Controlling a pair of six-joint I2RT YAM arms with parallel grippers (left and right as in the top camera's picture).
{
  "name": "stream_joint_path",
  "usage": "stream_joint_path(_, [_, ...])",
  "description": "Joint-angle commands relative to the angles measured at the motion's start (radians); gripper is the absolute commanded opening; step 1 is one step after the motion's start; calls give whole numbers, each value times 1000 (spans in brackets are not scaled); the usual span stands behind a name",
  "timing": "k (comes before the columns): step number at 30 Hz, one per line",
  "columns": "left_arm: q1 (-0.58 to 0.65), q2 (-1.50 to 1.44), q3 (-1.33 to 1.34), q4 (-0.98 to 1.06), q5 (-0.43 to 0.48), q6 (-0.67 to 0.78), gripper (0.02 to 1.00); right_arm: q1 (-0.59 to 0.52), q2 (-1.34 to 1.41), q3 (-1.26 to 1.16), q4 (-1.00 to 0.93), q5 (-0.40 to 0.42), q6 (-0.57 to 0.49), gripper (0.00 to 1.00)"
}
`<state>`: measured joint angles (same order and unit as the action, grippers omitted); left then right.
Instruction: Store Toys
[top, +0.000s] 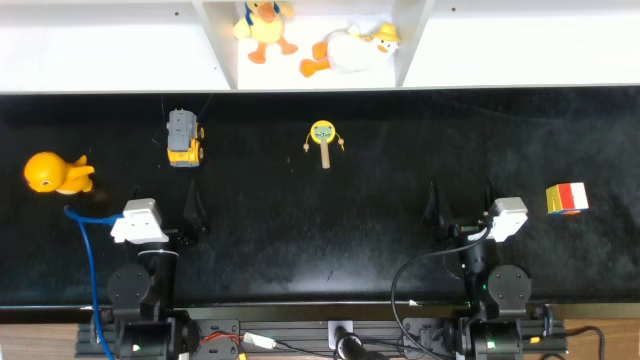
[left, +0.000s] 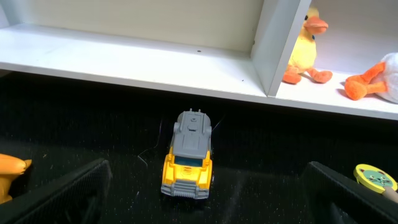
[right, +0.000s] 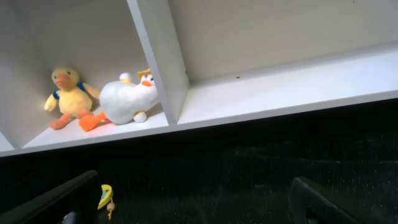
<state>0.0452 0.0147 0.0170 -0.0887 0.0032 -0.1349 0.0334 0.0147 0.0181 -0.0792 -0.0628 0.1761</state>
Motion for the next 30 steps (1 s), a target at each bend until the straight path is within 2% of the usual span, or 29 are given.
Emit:
stream_joint_path(1, [-3, -12, -9, 5, -5, 10, 996, 5, -11, -14, 6, 8, 3, 996])
stream_joint_path(27, [-3, -12, -8, 5, -5, 9, 998, 5, -11, -14, 6, 8, 3, 993])
stream_joint_path(30, [-3, -12, -8, 19, 5, -25, 998, 5, -11, -14, 6, 8, 3, 996])
